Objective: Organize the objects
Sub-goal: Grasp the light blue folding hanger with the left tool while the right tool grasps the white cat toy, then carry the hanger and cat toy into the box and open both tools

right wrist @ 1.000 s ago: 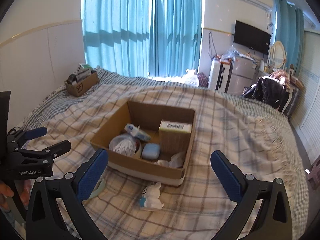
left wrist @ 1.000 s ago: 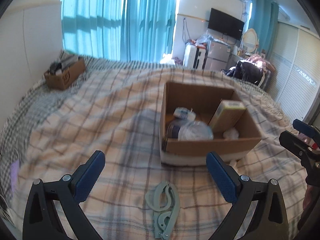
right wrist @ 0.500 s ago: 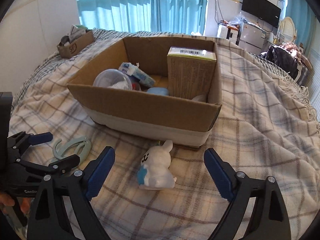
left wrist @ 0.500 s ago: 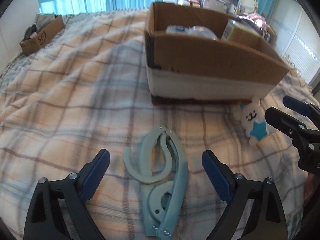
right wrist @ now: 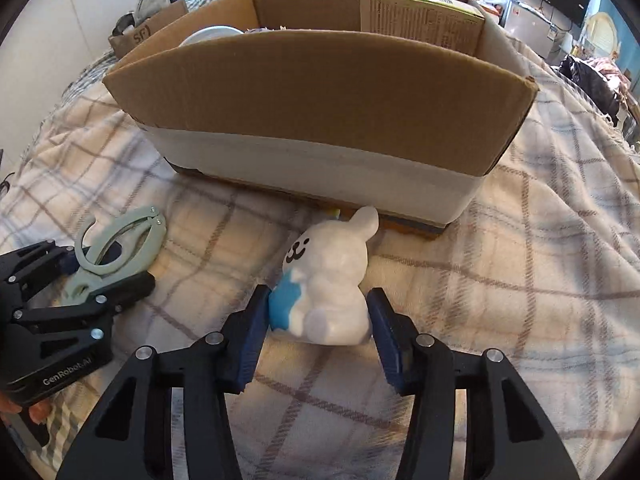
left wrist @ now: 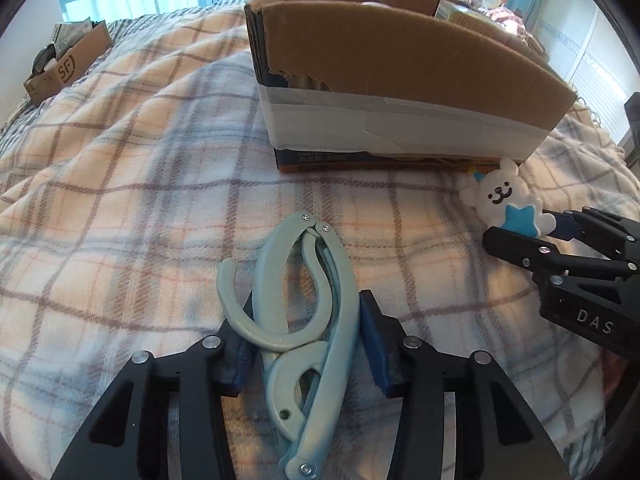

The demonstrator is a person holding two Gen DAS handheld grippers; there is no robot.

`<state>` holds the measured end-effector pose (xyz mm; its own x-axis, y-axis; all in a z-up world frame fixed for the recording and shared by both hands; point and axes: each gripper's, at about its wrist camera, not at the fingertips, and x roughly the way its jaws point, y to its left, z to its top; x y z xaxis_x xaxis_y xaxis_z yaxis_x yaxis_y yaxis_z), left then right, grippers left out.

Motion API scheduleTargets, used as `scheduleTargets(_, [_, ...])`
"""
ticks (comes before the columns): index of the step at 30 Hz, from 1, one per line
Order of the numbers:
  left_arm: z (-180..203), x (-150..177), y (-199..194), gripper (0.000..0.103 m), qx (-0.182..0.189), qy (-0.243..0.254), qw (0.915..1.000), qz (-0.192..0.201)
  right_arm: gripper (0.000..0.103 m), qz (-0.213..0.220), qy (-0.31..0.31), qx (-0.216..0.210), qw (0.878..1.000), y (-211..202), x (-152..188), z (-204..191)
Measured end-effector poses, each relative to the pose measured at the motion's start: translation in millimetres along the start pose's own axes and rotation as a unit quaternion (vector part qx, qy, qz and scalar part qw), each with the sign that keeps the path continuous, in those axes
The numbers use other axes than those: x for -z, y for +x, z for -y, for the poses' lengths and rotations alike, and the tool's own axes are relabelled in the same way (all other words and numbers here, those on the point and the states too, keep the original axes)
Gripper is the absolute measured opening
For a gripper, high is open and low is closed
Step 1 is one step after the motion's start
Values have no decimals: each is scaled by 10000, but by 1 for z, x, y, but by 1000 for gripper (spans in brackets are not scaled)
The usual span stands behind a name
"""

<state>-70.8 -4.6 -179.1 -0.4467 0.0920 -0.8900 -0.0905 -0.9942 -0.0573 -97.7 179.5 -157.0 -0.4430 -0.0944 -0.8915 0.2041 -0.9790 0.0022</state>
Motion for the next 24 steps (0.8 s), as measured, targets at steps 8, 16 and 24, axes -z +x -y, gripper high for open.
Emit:
scheduleTargets(8, [3, 12, -23, 43, 460, -430, 9980, 59, 49, 211, 88, -66, 9997, -20, 11, 2])
scheduleTargets(16, [15, 18, -44, 41, 669, -523, 9963, 115, 49, 400, 135, -203, 9989, -47, 31, -8])
scheduleTargets(24, [13, 6, -52, 35, 735, -505, 9957, 240, 49, 700, 254, -296, 9968, -82, 35, -13])
